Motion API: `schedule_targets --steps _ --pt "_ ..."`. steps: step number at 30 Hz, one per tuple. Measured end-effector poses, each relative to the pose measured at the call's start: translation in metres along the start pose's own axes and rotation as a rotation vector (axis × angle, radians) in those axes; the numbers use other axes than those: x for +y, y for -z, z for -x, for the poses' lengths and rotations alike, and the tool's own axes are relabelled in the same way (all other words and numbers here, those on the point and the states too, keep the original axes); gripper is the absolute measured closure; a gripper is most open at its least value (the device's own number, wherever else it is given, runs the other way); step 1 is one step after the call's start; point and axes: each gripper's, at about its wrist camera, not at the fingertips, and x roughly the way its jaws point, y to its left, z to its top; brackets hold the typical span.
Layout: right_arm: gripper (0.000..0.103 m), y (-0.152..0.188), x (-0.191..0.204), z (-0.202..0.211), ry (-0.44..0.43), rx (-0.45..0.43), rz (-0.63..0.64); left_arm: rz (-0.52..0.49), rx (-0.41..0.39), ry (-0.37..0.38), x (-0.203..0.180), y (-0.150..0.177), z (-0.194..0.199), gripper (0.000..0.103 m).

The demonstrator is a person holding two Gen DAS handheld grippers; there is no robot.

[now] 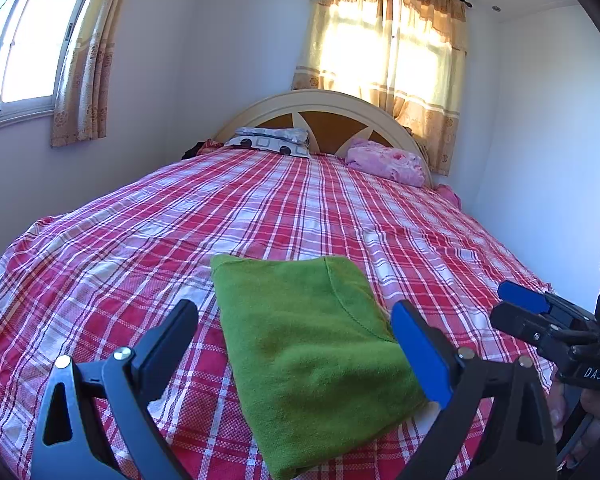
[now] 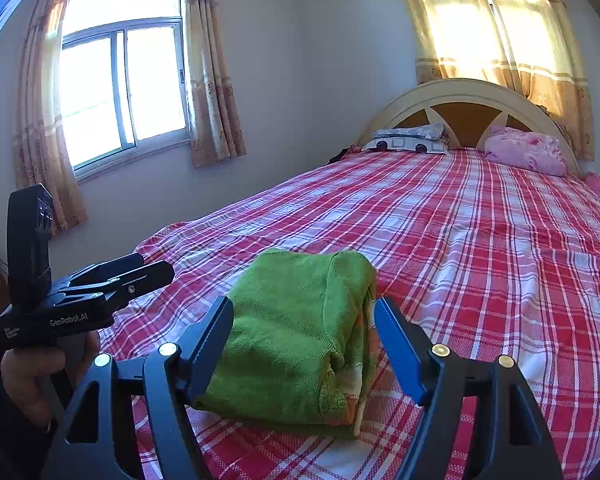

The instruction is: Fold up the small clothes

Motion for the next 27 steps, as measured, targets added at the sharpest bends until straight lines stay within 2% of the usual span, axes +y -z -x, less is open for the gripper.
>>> schedule_targets --steps 14,17,19,24,27 --pt "0.029 -0.001 0.000 0.001 0.000 -0.021 -0.010 -0.007 0.000 -0.006 -0.002 -0.002 0.002 0.002" --pt "0.029 -0.001 0.001 0.002 0.002 -0.027 -0.011 -0.014 -0.003 -0.029 -0.002 -0.004 0.002 0.000" --pt "0.029 -0.001 0.001 0.003 0.002 -0.030 -0.011 -0.020 0.006 -0.015 -0.001 -0.006 0.002 0.000" --pt "0.029 -0.001 0.000 0.004 0.003 -0.038 -0.011 -0.027 -0.017 -0.042 0.003 -0.010 0.008 0.000" --pt "0.029 -0.001 0.001 0.006 0.002 -0.044 -0.011 -0.029 -0.045 -0.089 0.009 -0.016 0.013 0.000"
